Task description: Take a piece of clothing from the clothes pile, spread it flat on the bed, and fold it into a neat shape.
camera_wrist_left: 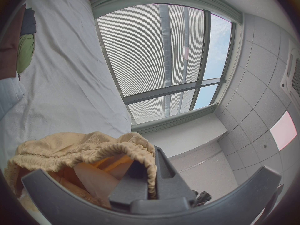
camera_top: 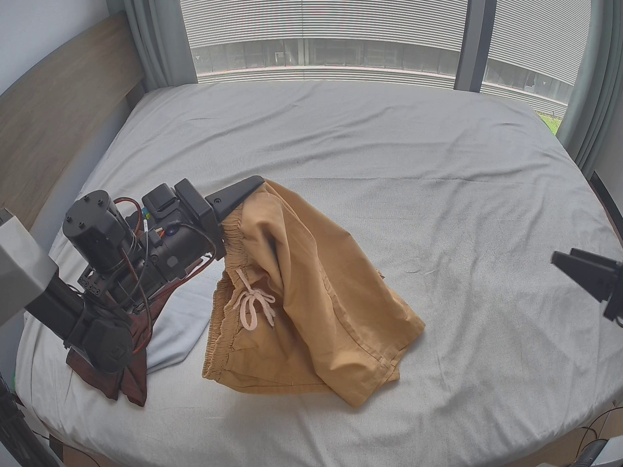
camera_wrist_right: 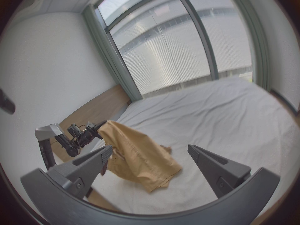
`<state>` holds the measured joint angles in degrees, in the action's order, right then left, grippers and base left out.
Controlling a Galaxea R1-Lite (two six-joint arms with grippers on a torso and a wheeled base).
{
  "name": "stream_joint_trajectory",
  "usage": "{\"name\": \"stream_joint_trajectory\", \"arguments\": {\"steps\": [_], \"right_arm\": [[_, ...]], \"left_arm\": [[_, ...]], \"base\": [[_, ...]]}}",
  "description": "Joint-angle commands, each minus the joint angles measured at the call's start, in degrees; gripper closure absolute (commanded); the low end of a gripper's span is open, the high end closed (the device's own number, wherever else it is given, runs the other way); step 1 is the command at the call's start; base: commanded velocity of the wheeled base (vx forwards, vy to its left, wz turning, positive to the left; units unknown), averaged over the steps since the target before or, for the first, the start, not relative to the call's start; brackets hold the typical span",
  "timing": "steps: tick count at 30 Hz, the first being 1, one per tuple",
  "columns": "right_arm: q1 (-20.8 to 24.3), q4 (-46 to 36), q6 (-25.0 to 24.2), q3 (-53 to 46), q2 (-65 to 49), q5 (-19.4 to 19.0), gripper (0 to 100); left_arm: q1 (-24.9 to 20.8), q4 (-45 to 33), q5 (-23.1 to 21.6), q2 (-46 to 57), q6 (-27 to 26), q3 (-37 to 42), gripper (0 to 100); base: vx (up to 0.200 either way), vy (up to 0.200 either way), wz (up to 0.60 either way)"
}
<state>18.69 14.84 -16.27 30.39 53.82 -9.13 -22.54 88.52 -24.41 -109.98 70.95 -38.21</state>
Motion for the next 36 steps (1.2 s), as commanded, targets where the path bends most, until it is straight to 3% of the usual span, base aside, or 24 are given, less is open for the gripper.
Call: {"name": "stream_joint_trajectory", "arguments": {"steps": [1, 9, 17, 26, 32, 36], "right_arm": [[1.88, 1.07, -3.76, 0.72, 12.89, -3.0, 0], [1.88, 2.39, -4.47, -0.24, 19.57, -4.93, 0], [2.23, 20.85, -7.63, -6.22, 33.45, -5.37, 0], [3.02, 24.45, -8.42, -7.1, 38.02, -7.39, 0], [5.39, 25.68, -14.49, -5.69, 44.09, -8.36, 0], [5.39, 31.57, -16.25, -4.64, 52.17, -9.06, 0]], "left_arm": [[0.04, 0.08, 0.15, 1.97, 2.35, -0.82, 100], [0.22, 0.08, 0.15, 2.84, 2.62, -1.08, 100], [0.13, 0.17, 0.15, 2.32, 2.62, -1.17, 100], [0.22, 0.08, 0.15, 2.32, 2.62, -0.99, 100], [0.13, 0.08, 0.15, 2.23, 2.53, -0.91, 100], [0.3, 0.08, 0.24, 2.05, 2.44, -0.82, 100]], "base": [[0.0, 0.0, 0.0], [0.0, 0.0, 0.0], [0.0, 0.0, 0.0], [0.0, 0.0, 0.0], [0.0, 0.0, 0.0], [0.0, 0.0, 0.0]]}}
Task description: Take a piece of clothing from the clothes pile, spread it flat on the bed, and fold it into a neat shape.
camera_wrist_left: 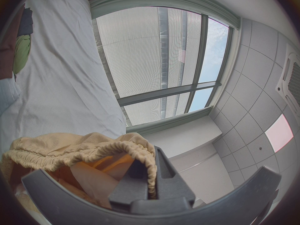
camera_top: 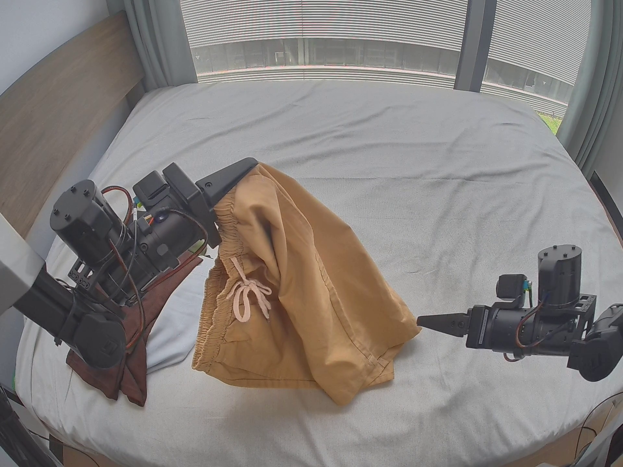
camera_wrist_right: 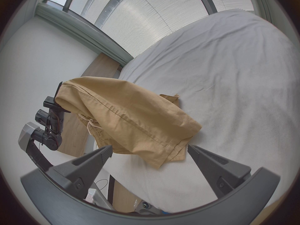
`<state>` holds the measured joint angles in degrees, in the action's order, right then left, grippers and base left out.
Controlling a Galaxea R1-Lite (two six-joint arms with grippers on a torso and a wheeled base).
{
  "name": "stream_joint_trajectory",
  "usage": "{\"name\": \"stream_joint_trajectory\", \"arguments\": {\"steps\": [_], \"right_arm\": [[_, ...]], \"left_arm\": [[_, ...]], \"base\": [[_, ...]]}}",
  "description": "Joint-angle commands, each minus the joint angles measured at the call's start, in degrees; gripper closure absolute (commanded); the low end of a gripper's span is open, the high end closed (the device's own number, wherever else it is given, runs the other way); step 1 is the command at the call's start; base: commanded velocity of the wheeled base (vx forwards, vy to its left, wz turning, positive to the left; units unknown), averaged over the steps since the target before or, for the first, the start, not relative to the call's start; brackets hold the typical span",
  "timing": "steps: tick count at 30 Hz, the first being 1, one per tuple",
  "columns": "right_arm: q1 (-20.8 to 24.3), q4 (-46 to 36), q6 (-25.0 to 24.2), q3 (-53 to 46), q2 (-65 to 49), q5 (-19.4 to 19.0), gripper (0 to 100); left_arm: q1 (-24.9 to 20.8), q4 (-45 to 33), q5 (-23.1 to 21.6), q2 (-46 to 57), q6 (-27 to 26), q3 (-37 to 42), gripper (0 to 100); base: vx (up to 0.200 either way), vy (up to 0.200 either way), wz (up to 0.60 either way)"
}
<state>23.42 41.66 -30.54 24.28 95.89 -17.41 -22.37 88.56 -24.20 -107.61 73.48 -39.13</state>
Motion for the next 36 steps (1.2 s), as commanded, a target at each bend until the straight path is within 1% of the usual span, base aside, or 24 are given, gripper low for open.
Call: {"name": "stream_joint_trajectory", "arguments": {"steps": [1, 3, 7, 10, 15, 22, 30, 36], "right_arm": [[0.66, 6.42, -2.07, 1.56, 11.95, -0.87, 0], [0.66, 10.9, -2.25, 1.56, 16.35, -0.87, 0], [1.1, 14.42, -3.48, 1.82, 20.04, -1.49, 0], [2.07, 14.68, -4.53, 2.44, 21.71, -2.63, 0], [4.18, 14.77, -6.82, 3.58, 24.52, -2.81, 0], [4.36, 16.26, -6.99, 5.86, 29.88, -2.81, 0], [5.32, 16.26, -9.28, 7.62, 33.22, -2.72, 0], [6.11, 16.26, -12.35, 10.43, 35.59, -2.37, 0]], "left_arm": [[0.13, 0.03, 0.03, -0.32, -0.18, 0.11, 100], [0.4, 0.03, 0.12, -0.67, -0.27, 0.02, 100], [1.01, 0.03, 0.12, -0.85, -0.27, 0.02, 100], [1.19, 0.03, 0.2, -1.47, -0.36, -0.07, 100], [1.1, 0.03, 1.26, -1.73, -0.45, -0.24, 100], [1.19, 0.03, 1.26, -1.73, -0.54, -0.24, 100], [1.36, 0.03, 1.35, -1.91, -0.62, -0.33, 100], [1.98, 0.03, 1.35, -1.91, -0.62, -0.68, 100]], "base": [[0.0, 0.0, 0.0], [0.0, 0.0, 0.0], [0.0, 0.0, 0.0], [0.0, 0.0, 0.0], [0.0, 0.0, 0.0], [0.0, 0.0, 0.0], [0.0, 0.0, 0.0], [0.0, 0.0, 0.0]]}}
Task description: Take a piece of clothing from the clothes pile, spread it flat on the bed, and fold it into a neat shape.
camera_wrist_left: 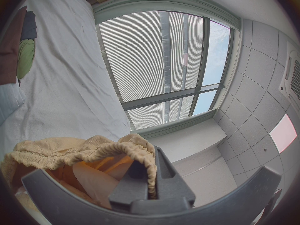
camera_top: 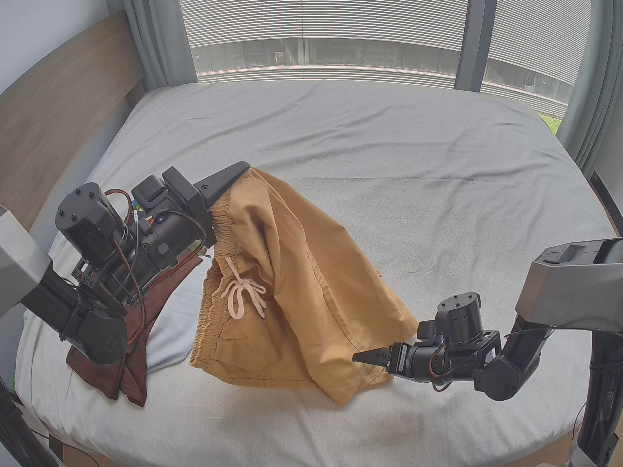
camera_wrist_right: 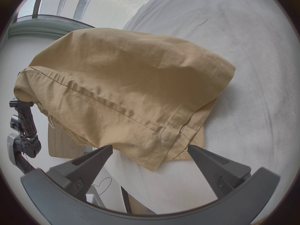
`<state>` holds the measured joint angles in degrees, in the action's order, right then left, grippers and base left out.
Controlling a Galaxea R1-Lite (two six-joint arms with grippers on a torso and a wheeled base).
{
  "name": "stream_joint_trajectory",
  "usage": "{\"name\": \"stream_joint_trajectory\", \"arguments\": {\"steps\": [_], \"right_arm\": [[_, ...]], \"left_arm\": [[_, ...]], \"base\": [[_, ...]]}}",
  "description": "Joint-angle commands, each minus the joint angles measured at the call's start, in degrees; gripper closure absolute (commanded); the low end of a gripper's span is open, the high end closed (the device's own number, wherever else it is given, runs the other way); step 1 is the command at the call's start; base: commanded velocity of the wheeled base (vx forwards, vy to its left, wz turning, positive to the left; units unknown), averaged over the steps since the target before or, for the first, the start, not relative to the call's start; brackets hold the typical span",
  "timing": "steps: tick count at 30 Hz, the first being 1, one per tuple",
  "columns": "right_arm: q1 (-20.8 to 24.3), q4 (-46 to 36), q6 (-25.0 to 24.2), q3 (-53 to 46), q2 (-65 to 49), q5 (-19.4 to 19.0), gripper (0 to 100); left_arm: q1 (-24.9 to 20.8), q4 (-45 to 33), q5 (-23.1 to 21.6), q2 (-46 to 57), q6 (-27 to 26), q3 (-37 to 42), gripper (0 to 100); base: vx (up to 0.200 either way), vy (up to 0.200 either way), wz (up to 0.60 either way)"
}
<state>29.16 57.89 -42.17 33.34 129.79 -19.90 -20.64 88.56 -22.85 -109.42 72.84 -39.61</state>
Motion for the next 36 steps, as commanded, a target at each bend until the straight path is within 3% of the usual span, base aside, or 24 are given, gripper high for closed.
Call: {"name": "stream_joint_trajectory", "arguments": {"steps": [1, 13, 18, 30, 33, 36], "right_arm": [[0.37, -0.06, -0.9, 1.73, 1.78, 0.12, 0], [1.43, 0.82, -0.99, 4.36, 4.86, 2.67, 0], [1.95, 4.77, -0.9, 5.68, 7.93, 5.74, 0], [2.74, 8.2, -1.07, 7.7, 9.86, 5.83, 0], [2.92, 8.64, -2.39, 7.79, 9.78, 5.83, 0], [3.71, 10.22, -7.49, 7.62, 9.07, 5.48, 0]], "left_arm": [[0.34, 0.03, -0.01, -0.09, 0.11, -0.21, 100], [0.42, 0.03, -0.01, -0.09, 0.11, -0.21, 100], [0.42, 0.03, -0.01, 0.0, 0.11, -0.21, 100], [0.51, 0.03, -0.01, -0.09, 0.73, -0.21, 100], [0.78, 0.03, -0.01, -0.09, 0.73, -0.21, 100], [1.04, 0.12, -0.01, -0.7, 0.64, -0.47, 100]], "base": [[0.0, 0.0, 0.0], [0.0, 0.0, 0.0], [0.0, 0.0, 0.0], [0.0, 0.0, 0.0], [0.0, 0.0, 0.0], [0.0, 0.0, 0.0]]}}
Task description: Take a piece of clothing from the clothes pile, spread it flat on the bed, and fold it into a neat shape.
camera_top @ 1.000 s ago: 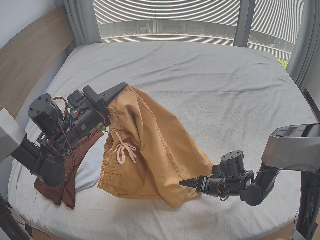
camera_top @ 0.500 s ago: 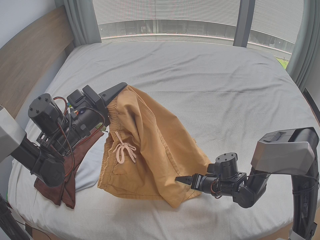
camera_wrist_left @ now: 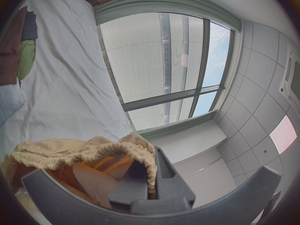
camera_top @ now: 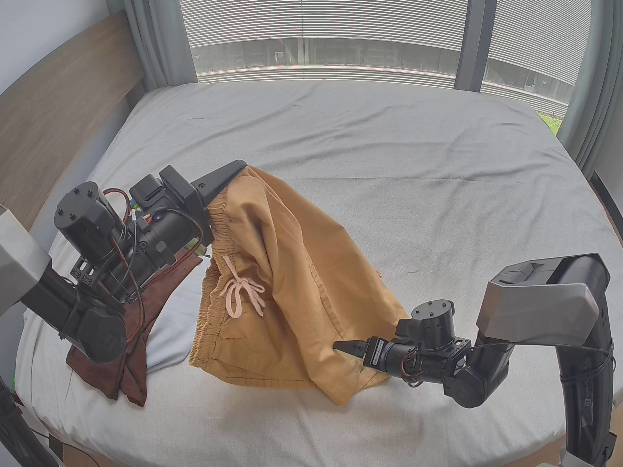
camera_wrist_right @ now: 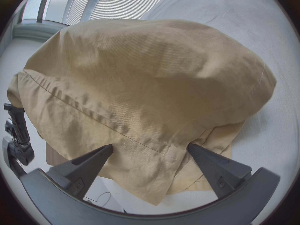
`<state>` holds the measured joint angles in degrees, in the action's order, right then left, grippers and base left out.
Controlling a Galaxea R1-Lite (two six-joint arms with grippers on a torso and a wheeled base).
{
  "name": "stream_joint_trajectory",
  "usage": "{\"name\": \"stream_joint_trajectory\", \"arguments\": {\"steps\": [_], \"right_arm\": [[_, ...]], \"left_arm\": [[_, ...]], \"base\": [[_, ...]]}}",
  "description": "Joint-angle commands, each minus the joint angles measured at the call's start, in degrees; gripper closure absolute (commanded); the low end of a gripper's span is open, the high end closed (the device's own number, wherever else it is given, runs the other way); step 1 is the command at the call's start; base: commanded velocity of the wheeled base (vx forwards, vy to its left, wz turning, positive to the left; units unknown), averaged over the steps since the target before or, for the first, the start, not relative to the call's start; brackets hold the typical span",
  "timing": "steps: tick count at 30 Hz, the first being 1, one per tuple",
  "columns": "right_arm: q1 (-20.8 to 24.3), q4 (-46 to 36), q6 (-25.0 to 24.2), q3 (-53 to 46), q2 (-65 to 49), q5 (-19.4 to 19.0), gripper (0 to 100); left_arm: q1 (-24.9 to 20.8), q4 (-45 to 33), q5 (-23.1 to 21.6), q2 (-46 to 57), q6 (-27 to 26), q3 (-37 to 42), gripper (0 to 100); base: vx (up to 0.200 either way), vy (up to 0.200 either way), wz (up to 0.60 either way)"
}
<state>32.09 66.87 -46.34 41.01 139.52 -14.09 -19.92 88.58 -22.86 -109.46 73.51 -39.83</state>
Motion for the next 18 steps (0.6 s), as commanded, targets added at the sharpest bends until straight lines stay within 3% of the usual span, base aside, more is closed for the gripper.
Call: {"name": "stream_joint_trajectory", "arguments": {"steps": [1, 18], "right_arm": [[0.87, 1.87, -4.38, 0.04, -0.74, -0.32, 0], [0.96, 9.86, -9.83, -4.45, -3.2, -1.29, 0]], "left_arm": [[0.5, 0.02, 0.01, -0.84, -0.12, -0.43, 100], [1.37, 0.02, 0.01, -1.99, -0.21, -0.78, 100]], "base": [[0.0, 0.0, 0.0], [0.0, 0.0, 0.0]]}}
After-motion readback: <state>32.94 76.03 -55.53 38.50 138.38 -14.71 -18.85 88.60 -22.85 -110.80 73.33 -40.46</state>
